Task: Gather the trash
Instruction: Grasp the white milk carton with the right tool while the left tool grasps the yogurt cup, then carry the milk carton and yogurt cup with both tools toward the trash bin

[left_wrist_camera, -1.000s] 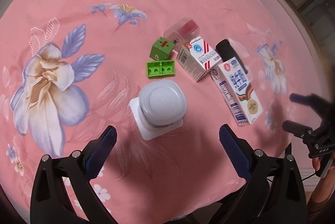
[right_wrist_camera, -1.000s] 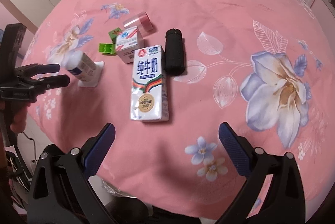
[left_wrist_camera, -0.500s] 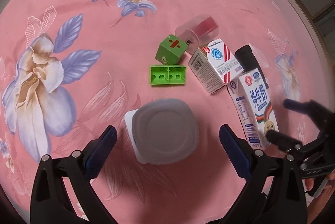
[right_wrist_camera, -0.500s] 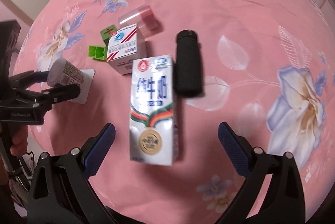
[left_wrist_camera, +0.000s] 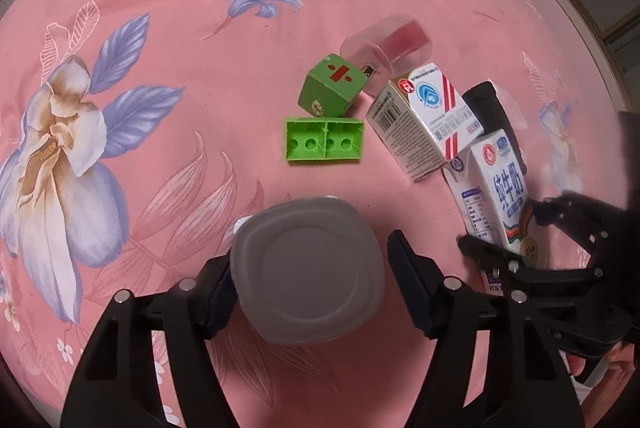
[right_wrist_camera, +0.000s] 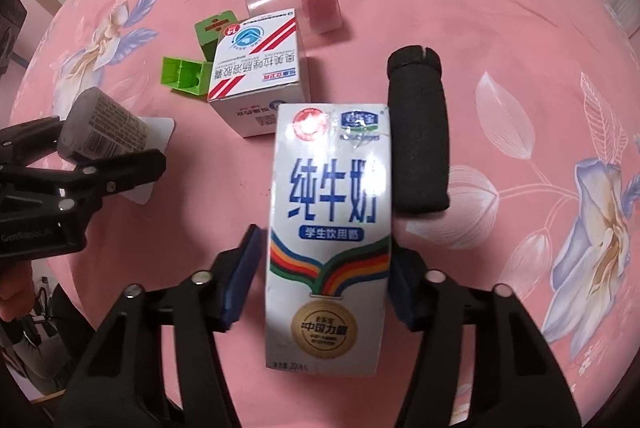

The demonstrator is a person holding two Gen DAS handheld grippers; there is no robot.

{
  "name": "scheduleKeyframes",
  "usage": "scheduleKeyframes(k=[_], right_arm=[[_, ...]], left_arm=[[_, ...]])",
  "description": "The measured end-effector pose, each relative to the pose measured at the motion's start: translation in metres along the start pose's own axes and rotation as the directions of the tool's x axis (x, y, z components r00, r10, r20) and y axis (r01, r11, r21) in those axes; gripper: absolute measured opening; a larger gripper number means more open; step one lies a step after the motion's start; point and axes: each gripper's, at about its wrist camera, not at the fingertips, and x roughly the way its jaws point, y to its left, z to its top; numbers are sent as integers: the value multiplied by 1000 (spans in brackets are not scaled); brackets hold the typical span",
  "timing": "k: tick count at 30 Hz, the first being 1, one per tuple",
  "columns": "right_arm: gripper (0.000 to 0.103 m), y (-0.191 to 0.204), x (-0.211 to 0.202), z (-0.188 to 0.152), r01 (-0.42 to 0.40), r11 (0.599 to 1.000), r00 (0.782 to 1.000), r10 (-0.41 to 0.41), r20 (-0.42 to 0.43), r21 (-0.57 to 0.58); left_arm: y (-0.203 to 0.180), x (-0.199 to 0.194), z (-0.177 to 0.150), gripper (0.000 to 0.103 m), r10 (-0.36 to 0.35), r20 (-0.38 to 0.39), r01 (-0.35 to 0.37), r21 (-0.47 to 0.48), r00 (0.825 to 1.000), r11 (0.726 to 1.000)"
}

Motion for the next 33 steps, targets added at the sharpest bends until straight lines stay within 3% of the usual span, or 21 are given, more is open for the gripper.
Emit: scheduleKeyframes(k=[4, 19, 33], right_arm=[[49, -6, -1, -1, -2, 1000, 1000, 2, -7, -7], [49, 4, 3, -7, 17, 999, 1000, -18, -21, -38], [49, 9, -21, -32, 13, 993, 1000, -15, -16, -116]], left_arm=[[3, -1, 0, 59, 4, 1, -4, 6, 1000, 1000], [16, -9, -8, 50, -9, 26, 8, 56, 1000, 998], [17, -33, -24, 50, 91, 85, -108, 222, 992, 969]])
